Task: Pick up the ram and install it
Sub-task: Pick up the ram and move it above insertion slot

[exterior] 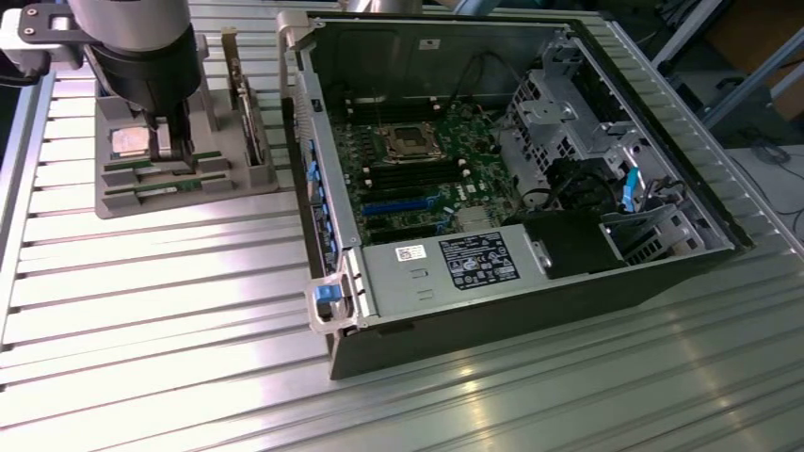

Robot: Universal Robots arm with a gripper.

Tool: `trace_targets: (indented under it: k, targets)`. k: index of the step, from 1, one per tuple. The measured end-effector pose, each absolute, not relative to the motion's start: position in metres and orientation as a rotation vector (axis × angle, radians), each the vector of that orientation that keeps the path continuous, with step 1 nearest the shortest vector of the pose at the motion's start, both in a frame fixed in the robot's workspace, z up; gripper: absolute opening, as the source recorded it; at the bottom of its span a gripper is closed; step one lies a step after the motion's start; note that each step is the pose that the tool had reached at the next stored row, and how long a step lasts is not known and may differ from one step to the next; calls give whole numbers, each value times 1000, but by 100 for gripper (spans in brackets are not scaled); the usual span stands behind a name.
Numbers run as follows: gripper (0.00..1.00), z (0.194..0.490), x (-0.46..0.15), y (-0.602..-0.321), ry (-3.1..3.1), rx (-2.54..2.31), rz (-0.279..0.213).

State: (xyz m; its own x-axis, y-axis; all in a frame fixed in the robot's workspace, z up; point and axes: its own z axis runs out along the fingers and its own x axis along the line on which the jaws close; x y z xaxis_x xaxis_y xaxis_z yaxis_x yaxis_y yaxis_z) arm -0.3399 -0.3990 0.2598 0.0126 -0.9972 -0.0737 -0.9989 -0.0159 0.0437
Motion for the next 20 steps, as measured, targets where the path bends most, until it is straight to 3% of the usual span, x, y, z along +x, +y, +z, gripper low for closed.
trace_targets:
  k: [13,20]
  targets:
    - [36,246,-354,-389,2176,-2234,130]
    - [36,237,-355,-383,2119,-2315,106]
